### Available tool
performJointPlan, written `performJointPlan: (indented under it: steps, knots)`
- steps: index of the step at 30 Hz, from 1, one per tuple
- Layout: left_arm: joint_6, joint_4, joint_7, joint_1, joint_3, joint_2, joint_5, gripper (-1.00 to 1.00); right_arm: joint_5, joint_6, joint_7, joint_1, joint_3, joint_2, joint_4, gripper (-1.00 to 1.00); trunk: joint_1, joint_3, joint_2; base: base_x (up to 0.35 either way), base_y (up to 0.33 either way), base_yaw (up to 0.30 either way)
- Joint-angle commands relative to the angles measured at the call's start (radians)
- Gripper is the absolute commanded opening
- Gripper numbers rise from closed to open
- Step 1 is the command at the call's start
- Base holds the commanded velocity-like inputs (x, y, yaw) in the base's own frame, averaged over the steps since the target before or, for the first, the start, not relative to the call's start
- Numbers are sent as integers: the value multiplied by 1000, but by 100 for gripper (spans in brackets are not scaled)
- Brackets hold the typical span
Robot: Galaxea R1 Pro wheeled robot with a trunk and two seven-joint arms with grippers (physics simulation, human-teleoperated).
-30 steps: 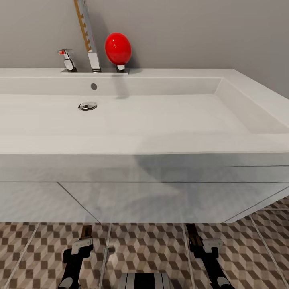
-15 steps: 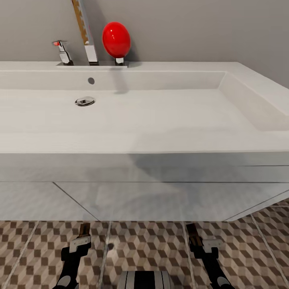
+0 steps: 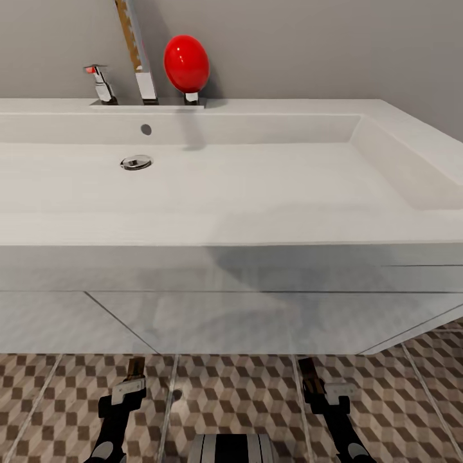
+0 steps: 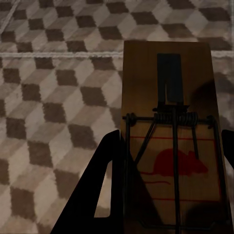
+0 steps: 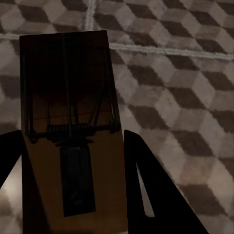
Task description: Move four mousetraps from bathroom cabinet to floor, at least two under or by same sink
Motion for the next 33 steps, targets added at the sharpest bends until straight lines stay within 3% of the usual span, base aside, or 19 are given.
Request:
performJointPlan:
  steps: [1, 4, 24, 33]
  knots:
    - [-3, 0, 7, -1, -9, 1, 9, -100, 8, -4, 3, -1, -7, 0, 1, -100, 0, -1, 0, 0, 0, 0]
    - [-3, 0, 6, -1, -10, 1, 9, -100, 8, -5, 3, -1, -7, 0, 0, -100, 0, -1, 0, 0, 0, 0]
    - [-3, 0, 16, -1, -10, 2, 9, -100, 8, -5, 2, -1, -9, 0, 0, -100, 9, -78, -5, 0, 0, 0]
    - [-4, -1, 15, -1, -10, 2, 9, -100, 6, -5, 2, -1, -7, 0, 0, -100, 9, -78, -5, 0, 0, 0]
